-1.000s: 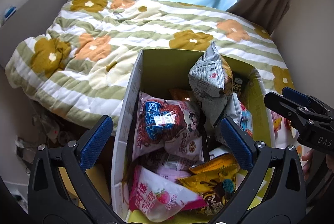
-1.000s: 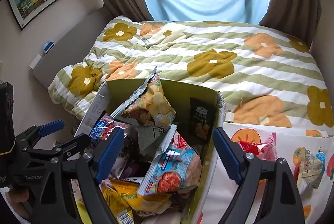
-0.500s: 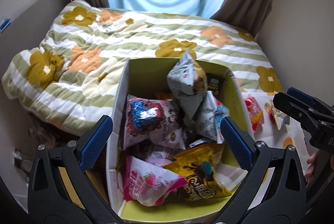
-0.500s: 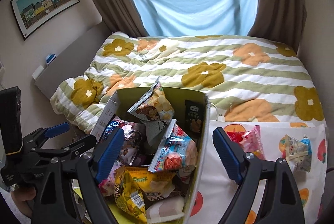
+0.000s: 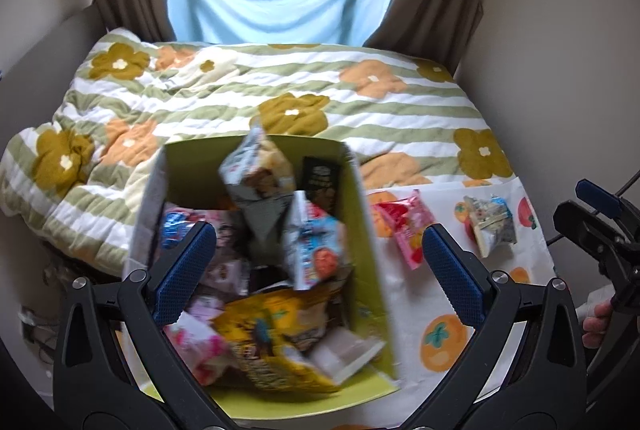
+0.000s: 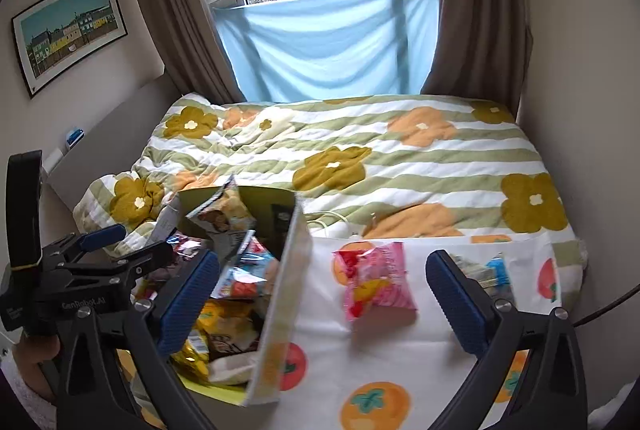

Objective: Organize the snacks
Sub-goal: 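Move both tools back from the box toward the remaining snacks on the sheet, then grasp the pink strawberry candy bag with the left tool while the right tool grasps the blue-white wafer packet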

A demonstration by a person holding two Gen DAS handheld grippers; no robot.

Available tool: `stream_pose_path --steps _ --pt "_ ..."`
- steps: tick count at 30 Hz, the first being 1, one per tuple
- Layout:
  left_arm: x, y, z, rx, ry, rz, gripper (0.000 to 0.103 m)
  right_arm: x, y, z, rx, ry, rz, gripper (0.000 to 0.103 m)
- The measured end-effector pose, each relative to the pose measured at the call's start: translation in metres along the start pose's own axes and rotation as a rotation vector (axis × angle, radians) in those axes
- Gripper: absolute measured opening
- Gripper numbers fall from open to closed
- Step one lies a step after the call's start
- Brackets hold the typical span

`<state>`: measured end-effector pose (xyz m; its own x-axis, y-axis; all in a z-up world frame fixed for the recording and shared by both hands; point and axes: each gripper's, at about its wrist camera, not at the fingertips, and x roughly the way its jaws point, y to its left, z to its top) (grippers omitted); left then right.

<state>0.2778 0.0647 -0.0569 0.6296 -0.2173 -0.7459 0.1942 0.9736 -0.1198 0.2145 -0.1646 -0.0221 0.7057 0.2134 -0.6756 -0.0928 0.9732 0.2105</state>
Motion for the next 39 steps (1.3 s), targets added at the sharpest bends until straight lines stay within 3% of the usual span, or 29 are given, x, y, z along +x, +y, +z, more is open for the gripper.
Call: stream_pose_path --steps 4,9,16,24,28,39 --pt "0.012 -0.048 0.000 -0.022 0.012 -0.026 0.102 -0.011 -0.046 -0.001 -0.014 -0.005 -0.013 0.103" --pt "0.035 -0.110 -0.002 -0.026 0.030 -0.006 0.102 -0.018 -0.103 -0.002 -0.022 -0.019 -0.025 0.103" --pt "0.064 -0.163 -0.009 -0.036 0.055 0.047 0.102 -0.009 -0.162 -0.002 -0.019 0.012 -0.002 0.103" --pt "0.143 -0.170 -0.005 -0.027 0.180 0.093 0.102 0.037 -0.201 -0.010 0.017 0.123 -0.013 0.103" --pt "0.185 -0.165 -0.003 -0.025 0.257 0.094 0.102 0.062 -0.220 -0.019 0.099 0.173 -0.016 0.103" --pt "0.273 -0.137 -0.019 -0.070 0.446 0.101 0.102 0.138 -0.235 -0.045 0.145 0.368 -0.013 0.103"
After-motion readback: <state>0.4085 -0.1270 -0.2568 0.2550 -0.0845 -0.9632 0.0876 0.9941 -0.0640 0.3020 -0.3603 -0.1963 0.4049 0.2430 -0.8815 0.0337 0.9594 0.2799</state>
